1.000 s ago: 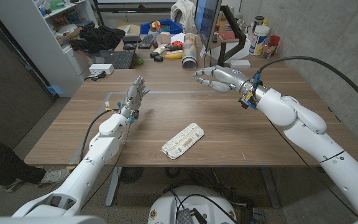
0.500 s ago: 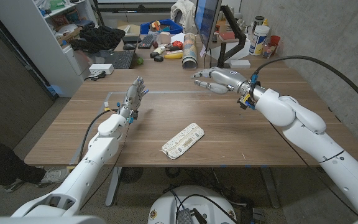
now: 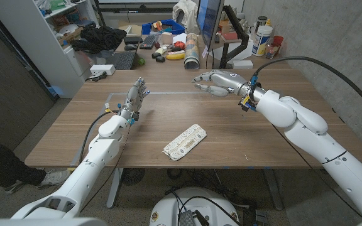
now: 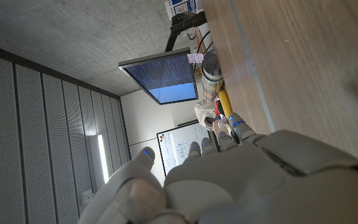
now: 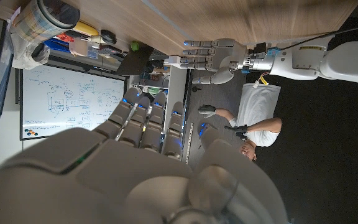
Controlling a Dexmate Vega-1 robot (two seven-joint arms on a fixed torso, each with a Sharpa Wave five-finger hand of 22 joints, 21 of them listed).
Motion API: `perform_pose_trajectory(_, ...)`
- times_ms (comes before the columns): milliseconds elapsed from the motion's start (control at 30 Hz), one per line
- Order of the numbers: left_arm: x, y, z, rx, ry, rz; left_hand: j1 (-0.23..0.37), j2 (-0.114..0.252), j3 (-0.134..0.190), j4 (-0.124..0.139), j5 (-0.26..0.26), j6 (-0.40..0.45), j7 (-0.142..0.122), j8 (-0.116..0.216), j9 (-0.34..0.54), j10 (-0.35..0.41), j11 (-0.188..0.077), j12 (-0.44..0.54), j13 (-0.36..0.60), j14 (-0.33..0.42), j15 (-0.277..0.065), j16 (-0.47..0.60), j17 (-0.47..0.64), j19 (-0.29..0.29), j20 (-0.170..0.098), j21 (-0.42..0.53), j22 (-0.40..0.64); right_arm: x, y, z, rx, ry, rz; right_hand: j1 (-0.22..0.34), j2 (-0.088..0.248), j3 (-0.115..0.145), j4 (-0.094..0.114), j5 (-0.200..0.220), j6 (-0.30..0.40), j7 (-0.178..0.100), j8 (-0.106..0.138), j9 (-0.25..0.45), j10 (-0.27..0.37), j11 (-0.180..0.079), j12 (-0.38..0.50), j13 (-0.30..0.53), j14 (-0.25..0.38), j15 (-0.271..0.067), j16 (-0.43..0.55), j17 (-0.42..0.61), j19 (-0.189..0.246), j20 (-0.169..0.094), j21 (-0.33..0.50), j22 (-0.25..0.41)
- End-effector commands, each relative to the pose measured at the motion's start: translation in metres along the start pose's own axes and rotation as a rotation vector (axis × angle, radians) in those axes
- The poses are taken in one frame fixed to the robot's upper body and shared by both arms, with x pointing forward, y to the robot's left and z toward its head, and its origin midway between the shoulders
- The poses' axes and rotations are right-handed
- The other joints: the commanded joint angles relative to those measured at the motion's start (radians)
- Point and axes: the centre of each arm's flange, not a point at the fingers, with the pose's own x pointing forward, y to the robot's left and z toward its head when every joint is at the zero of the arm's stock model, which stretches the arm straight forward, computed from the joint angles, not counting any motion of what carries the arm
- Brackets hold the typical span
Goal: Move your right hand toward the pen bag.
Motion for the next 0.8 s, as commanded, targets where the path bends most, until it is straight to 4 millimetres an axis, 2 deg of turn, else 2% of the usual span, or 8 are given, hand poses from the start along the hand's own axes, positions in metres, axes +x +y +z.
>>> perform_pose_trajectory(33, 0.0018, 0.0011, -0.0028, -0.002, 0.01, -0.002, 0.002, 0.042, -0.001, 0.001, 0.005, -0.014, -0.008, 0.005, 0.004, -0.013, 0.002, 0.006, 0.005, -0.03, -0.032, 0.006, 0.003, -0.108, -0.047, -0.003, 0.005, 0.0031, 0.0044, 0.0006, -0.007, 0.004, 0.033, 0.01, 0.006, 0.005, 0.006, 0.001, 0.008, -0.001, -0.005, 0.005, 0.005, 0.001, -0.004, 0.003, 0.005, -0.002, 0.0, 0.002, 0.006, 0.002, -0.001, 0.001)
perform_pose_trajectory(800, 0.0054, 0.0047, -0.0047, -0.003, 0.014, -0.007, 0.003, 0.043, -0.002, 0.001, 0.006, -0.014, -0.01, 0.005, 0.004, -0.013, 0.003, 0.006, 0.005, -0.031, -0.031, 0.005, 0.003, -0.107, -0.046, -0.006, 0.005, 0.0056, 0.0098, 0.0089, -0.033, 0.001, 0.097, 0.011, 0.006, 0.005, 0.008, 0.0, 0.011, 0.0, -0.008, 0.005, 0.008, 0.004, -0.007, 0.003, 0.009, -0.002, -0.001, 0.002, 0.009, 0.003, -0.005, 0.001)
